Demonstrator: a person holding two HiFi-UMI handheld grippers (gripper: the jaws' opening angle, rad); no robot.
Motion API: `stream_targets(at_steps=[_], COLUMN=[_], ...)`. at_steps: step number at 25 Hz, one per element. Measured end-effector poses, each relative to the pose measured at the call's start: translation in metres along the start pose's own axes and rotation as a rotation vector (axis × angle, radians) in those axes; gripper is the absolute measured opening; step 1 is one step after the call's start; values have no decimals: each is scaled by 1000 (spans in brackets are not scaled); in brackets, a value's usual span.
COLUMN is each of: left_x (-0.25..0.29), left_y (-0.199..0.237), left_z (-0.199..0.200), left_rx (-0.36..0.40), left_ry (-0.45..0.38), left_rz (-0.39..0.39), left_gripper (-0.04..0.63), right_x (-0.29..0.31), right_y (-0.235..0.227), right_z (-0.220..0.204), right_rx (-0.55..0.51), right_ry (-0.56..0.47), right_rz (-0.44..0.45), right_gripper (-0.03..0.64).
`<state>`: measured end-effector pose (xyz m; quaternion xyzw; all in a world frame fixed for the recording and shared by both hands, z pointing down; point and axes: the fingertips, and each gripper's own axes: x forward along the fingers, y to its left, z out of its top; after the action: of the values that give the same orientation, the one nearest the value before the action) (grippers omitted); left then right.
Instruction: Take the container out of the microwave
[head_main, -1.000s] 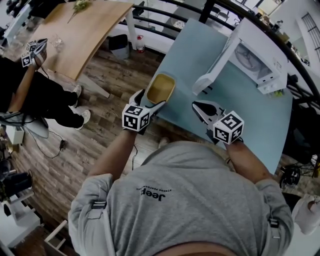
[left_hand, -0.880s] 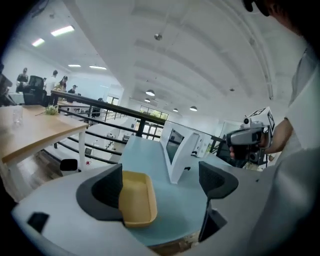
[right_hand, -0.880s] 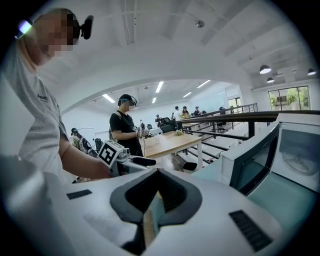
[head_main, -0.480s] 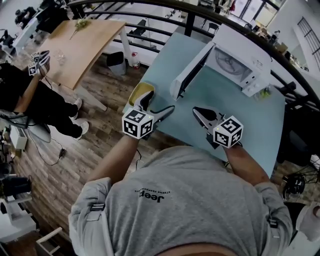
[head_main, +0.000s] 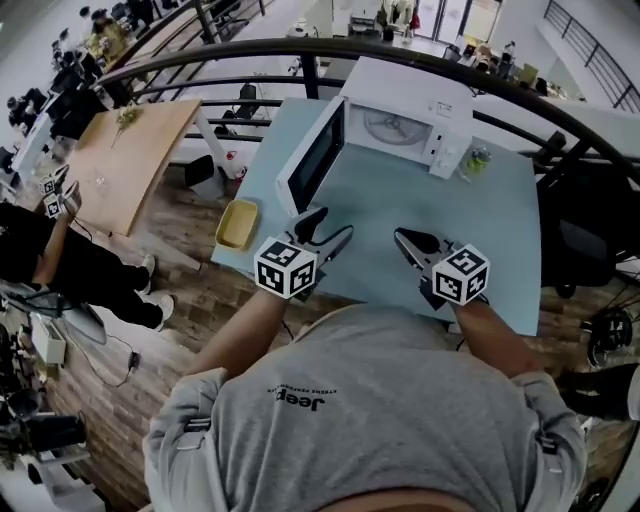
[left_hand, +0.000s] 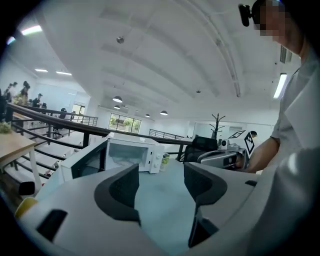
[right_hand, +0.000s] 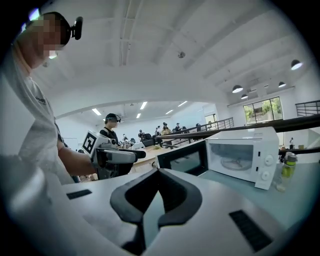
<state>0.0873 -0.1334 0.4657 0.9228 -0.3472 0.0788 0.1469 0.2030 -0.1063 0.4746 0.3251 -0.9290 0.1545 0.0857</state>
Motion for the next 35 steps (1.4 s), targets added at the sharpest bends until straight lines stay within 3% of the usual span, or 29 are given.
stream_targets(at_steps=[12, 17, 23, 35], left_x=[29, 31, 27, 32], left_y=[-42, -41, -28, -25], left_z=[1, 3, -2, -5], left_rx=[18, 8, -19, 10], left_ry=[37, 16, 22, 33], left_rz=[-150, -168, -136, -149], left_gripper=[200, 142, 30, 19], right_x=[-70, -79, -84, -76], right_y=[-27, -35, -42, -61], right_z=[-18, -16, -13, -14], right_rx=[96, 102, 110, 107], right_ry=[-72, -80, -92, -83], right_rz=[-188, -225, -250, -277], right_gripper=[18, 18, 17, 17])
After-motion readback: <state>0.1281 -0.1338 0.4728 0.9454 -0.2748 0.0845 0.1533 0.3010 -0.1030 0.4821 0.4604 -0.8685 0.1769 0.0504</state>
